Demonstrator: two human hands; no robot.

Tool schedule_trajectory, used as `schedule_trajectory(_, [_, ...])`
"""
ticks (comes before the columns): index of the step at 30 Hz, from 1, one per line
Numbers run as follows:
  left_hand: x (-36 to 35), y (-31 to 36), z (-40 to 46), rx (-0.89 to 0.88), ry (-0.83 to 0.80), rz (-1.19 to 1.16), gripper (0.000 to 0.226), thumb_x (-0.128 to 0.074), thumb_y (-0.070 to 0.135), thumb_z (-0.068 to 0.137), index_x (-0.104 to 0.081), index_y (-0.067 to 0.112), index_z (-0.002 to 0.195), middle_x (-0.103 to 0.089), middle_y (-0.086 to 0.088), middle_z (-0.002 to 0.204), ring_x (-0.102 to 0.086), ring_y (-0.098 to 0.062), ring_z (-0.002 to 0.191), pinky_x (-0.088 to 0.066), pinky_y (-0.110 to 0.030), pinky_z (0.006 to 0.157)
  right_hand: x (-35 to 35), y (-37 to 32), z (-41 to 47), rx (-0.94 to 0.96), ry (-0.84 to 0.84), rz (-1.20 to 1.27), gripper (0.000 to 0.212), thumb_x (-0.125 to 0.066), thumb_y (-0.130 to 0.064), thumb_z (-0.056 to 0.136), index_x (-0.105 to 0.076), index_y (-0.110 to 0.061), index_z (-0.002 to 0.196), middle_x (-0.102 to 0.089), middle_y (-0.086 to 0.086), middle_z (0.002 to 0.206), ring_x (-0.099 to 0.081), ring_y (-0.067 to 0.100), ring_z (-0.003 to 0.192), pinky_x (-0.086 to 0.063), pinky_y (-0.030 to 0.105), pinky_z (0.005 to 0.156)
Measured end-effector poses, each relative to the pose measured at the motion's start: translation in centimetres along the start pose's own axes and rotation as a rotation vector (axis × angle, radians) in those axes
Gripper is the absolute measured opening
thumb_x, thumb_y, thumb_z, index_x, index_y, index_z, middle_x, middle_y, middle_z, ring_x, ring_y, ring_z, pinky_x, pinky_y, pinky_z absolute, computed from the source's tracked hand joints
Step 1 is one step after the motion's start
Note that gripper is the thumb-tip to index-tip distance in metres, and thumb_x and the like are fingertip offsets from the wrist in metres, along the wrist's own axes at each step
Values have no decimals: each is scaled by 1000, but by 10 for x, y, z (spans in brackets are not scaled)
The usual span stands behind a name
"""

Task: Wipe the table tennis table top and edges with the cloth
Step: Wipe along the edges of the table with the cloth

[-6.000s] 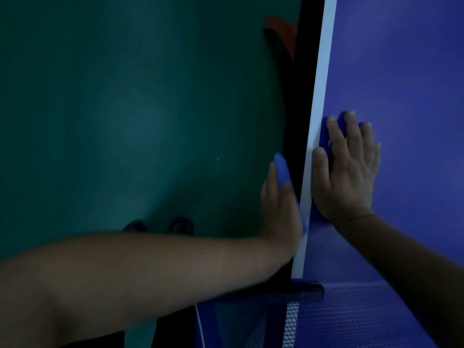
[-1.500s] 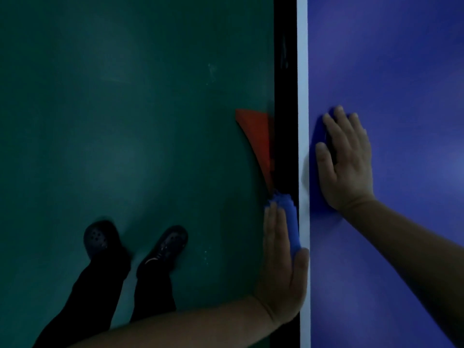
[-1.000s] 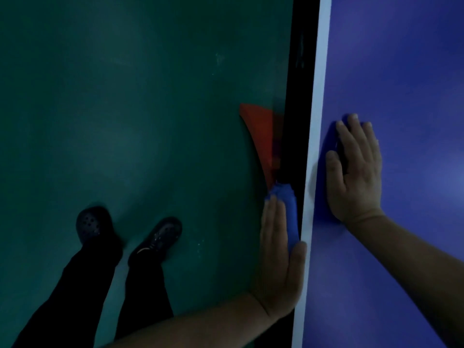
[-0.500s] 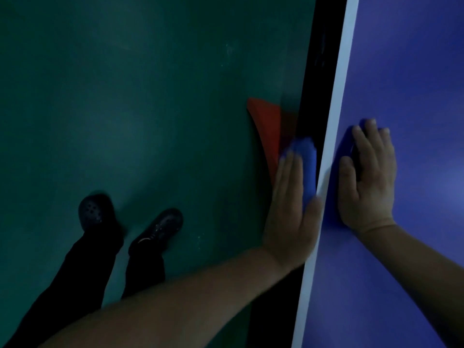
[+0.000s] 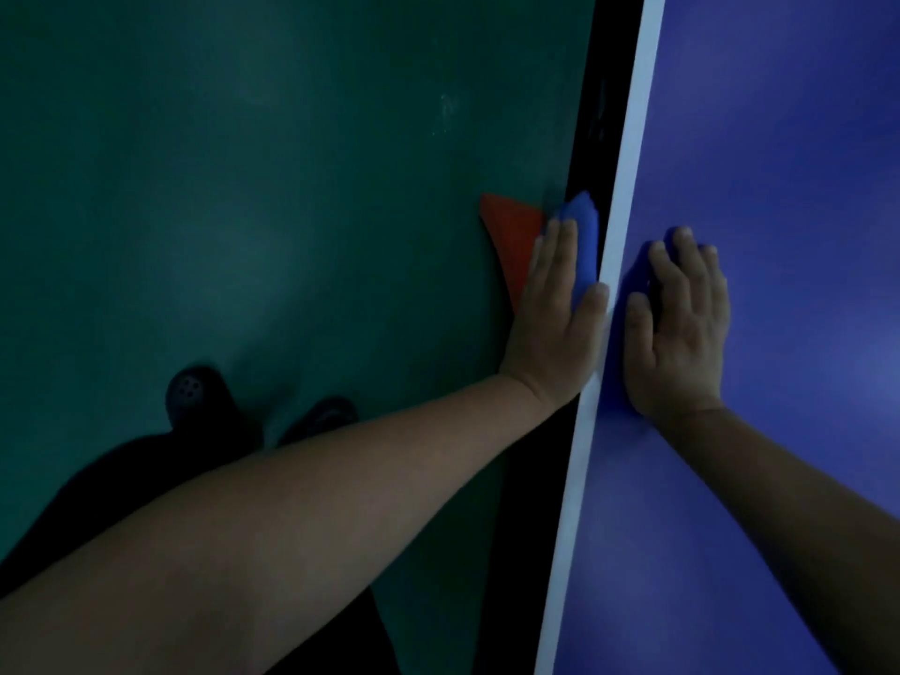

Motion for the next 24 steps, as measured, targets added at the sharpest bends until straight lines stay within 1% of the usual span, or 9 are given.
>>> schedule_trajectory(3, [-3,-17,-53,23,-59,-5,68,-34,40,105,-7,14,161,0,0,170,4,-10,156,-2,-36,127,0,-3,1,-1,4,16,54,-36,-33,104,-40,-9,152,-28,12,163,-17,35,153,-18,58,121])
schedule_trajectory(5, [-7,-18,-58,24,-69,5,71,-28,46,102,-6,15,161,1,0,170,6,-9,155,-1,-35,127,1,-2,0,2,-7,5,54,-36,-34,103,-40,-9,151,-29,12,163,-18,35,153,-17,54,122])
schedule_trajectory(8, [-9,-8,-16,50,-45,64,74,-21,49,98,-5,14,161,3,-3,170,7,-12,155,1,-34,126,7,0,9,37,33,-16,49,-41,-32,102,-50,-5,142,-41,16,155,-33,35,145,-23,49,117])
schedule_trajectory(11, [-2,9,50,-32,6,88,74,-21,47,98,-9,8,160,-3,-10,169,2,-19,156,2,-30,126,14,-1,48,105,118,12,40,-47,-27,102,-58,1,128,-52,20,141,-45,34,128,-34,48,109])
schedule_trajectory(15, [6,29,107,-79,36,55,67,-33,32,102,-12,5,160,-6,-12,169,-3,-19,156,9,-13,118,17,6,147,59,11,27,51,-39,-38,103,-52,-4,138,-42,18,153,-36,30,142,-26,39,118])
schedule_trajectory(17, [7,32,102,-64,-4,23,67,-33,32,103,-5,9,160,1,-6,169,3,-12,156,7,-17,121,15,6,204,43,-69,19,56,-34,-43,104,-44,-9,147,-29,16,162,-24,31,150,-19,41,123])
schedule_trajectory(20, [5,25,66,-33,-80,11,68,-32,33,105,3,14,160,10,3,169,10,-6,154,2,-32,126,6,6,254,-26,-129,-34,59,-26,-43,106,-24,-19,159,-11,8,169,-5,31,155,-7,48,125])
schedule_trajectory(22, [4,21,46,-35,-105,2,67,-32,31,106,4,14,160,10,4,169,9,-8,155,-2,-38,127,2,5,261,-40,-92,-76,58,-24,-42,107,-19,-22,161,-9,4,169,-3,30,155,-5,50,125])
schedule_trajectory(24, [2,20,53,-22,-100,-2,66,-29,35,106,3,14,160,8,4,170,6,-11,156,-4,-40,127,0,4,260,-37,-71,-60,57,-27,-40,106,-22,-21,160,-12,4,169,-5,30,155,-6,52,124])
Point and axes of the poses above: each hand's wrist, its own z-axis towards the middle knuckle, its own x-axis out of the back of the hand, y = z × x, the point moved 7 cm from there along z, towards the middle knuckle
